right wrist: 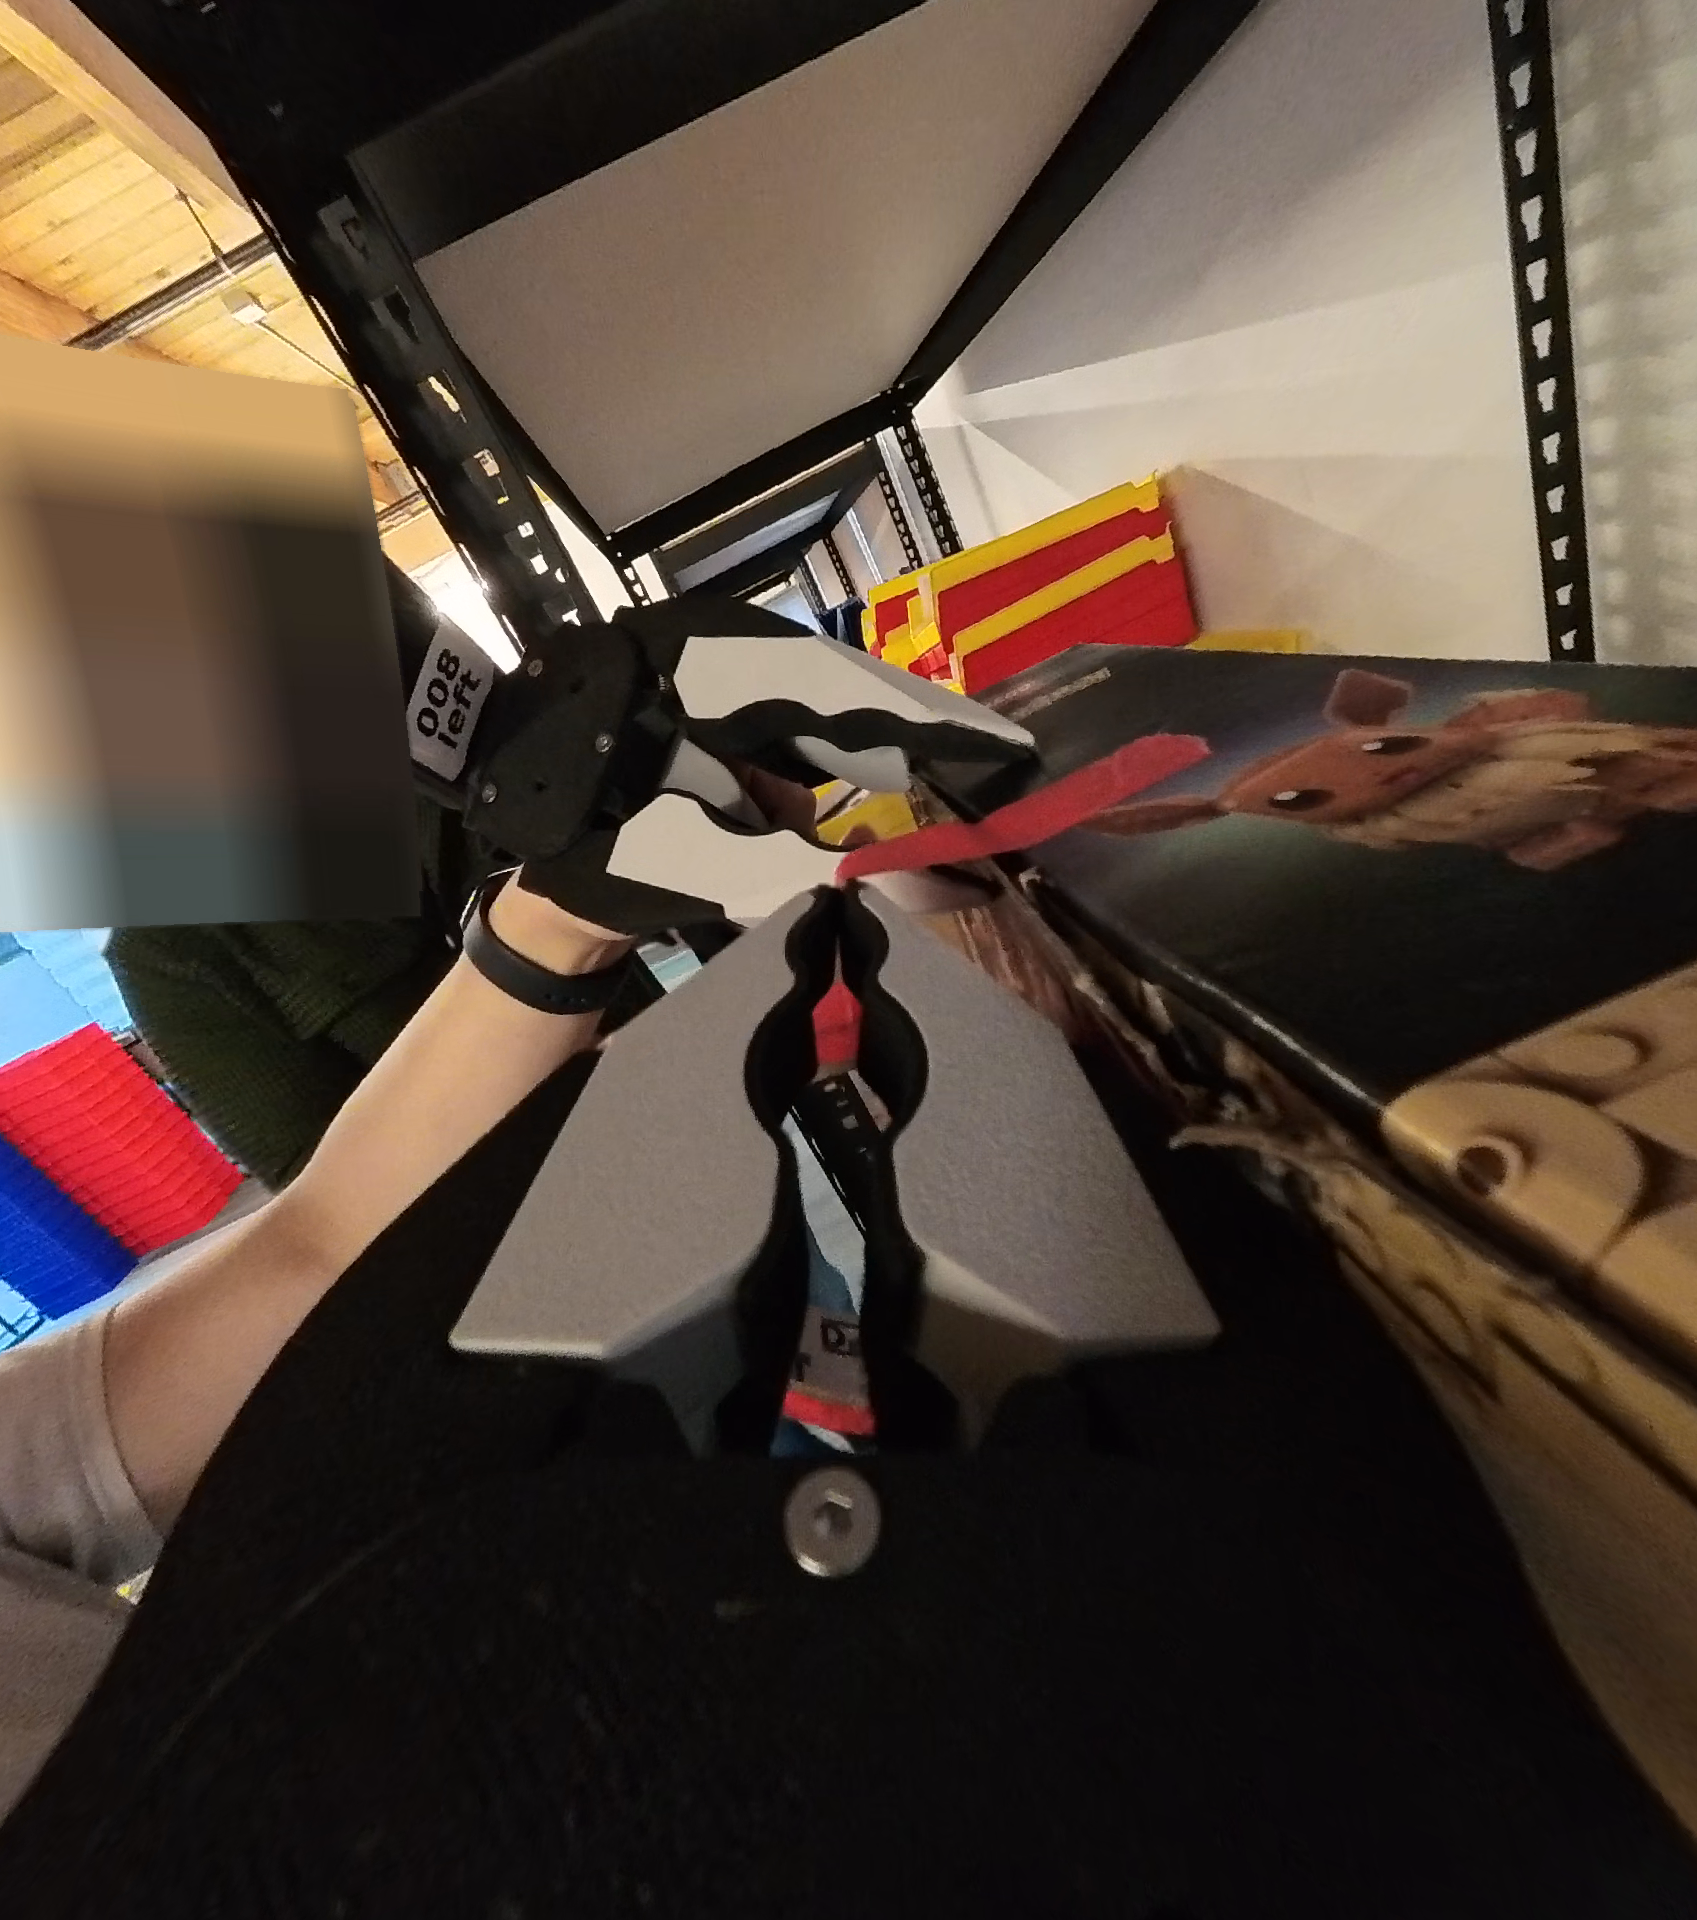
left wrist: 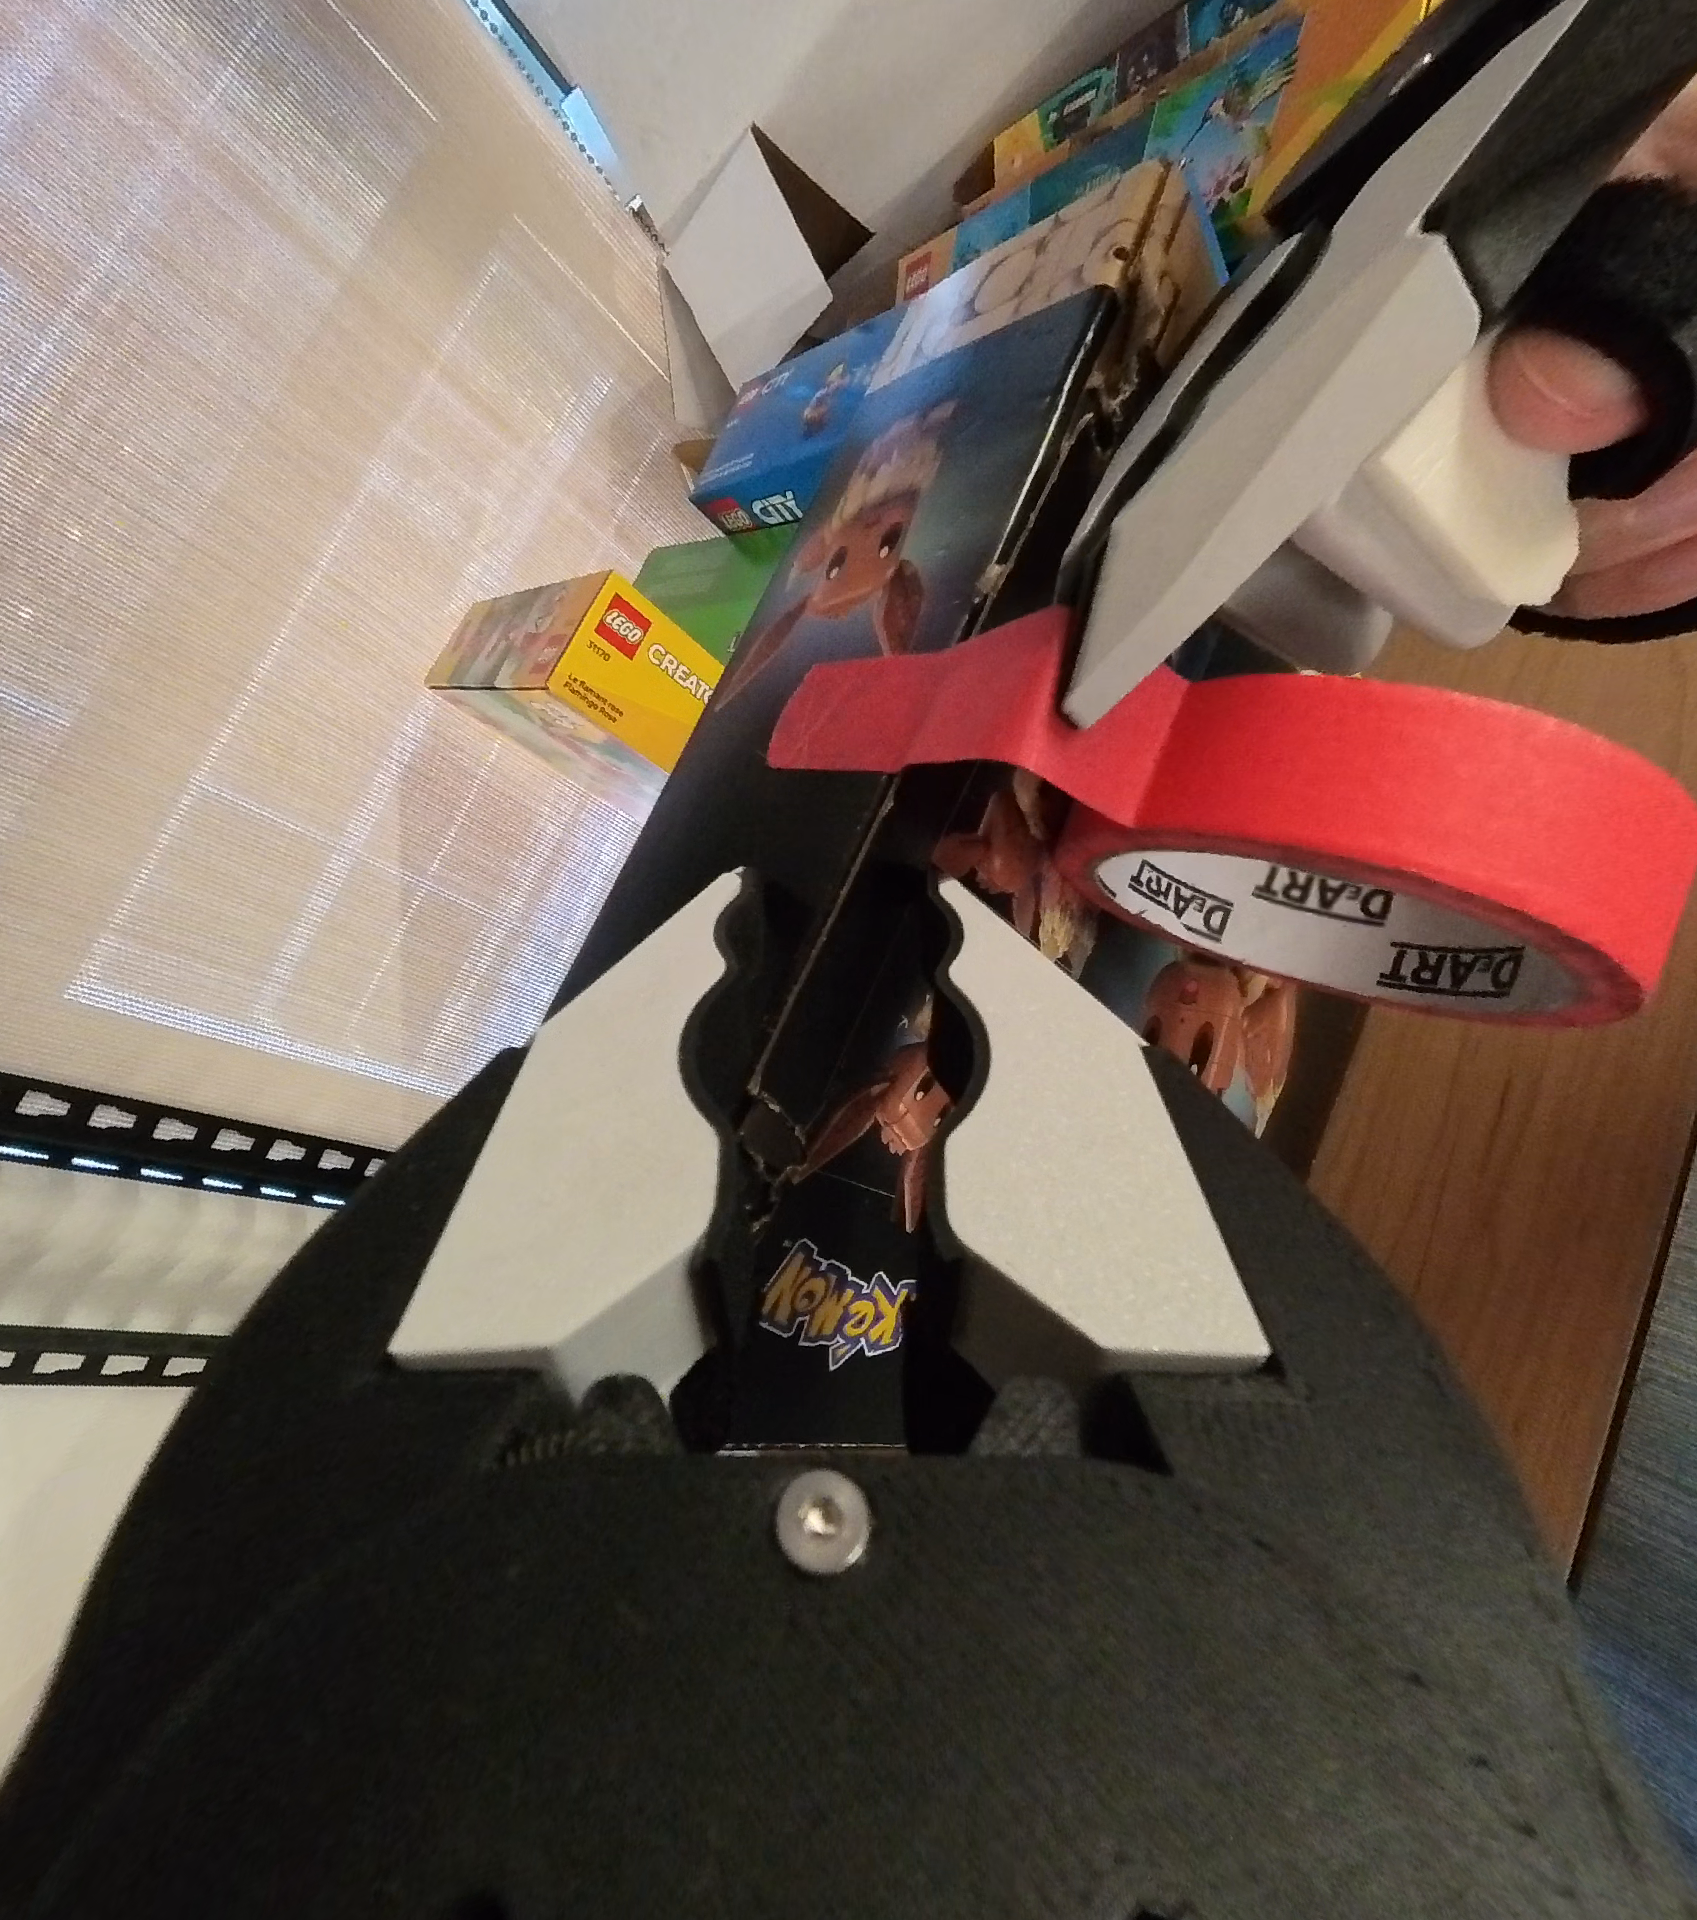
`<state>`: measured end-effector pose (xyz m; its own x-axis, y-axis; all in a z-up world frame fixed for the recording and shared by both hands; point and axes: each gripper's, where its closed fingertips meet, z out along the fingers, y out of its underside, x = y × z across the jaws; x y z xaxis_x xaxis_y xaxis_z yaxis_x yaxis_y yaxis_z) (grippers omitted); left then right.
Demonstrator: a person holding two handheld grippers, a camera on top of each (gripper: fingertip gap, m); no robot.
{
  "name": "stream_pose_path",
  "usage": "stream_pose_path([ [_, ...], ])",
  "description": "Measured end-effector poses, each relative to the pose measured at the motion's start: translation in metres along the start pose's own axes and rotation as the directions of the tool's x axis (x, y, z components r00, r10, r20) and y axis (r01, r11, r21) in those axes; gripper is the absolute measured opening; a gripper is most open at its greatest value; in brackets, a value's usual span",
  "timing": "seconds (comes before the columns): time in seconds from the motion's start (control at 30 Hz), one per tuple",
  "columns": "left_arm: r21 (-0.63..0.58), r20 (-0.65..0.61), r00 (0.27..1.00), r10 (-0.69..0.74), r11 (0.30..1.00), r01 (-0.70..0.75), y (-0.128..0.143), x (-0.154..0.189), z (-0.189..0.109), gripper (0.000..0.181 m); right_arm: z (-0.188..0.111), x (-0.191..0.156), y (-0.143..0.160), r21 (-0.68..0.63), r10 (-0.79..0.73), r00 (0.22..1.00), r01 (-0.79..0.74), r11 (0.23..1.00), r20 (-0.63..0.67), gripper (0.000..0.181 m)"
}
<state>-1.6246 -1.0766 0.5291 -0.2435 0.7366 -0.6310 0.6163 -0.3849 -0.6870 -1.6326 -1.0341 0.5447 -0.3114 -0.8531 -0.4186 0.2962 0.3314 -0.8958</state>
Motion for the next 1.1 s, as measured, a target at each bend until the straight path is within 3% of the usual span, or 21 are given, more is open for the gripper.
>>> stream_pose_path([
  [0.83,-0.003,0.007,1.0,0.008,1.0,-0.008,0.0,0.0,0.002,0.029,0.0,0.0,-0.012,0.074,0.054,0.998,-0.056,0.996,0.028,0.0],
  [1.1,-0.007,0.03,0.999,0.022,1.0,-0.022,-0.001,0.0,0.003,0.029,-0.001,0.002,-0.021,0.096,0.132,0.991,-0.134,0.986,0.03,0.0],
])
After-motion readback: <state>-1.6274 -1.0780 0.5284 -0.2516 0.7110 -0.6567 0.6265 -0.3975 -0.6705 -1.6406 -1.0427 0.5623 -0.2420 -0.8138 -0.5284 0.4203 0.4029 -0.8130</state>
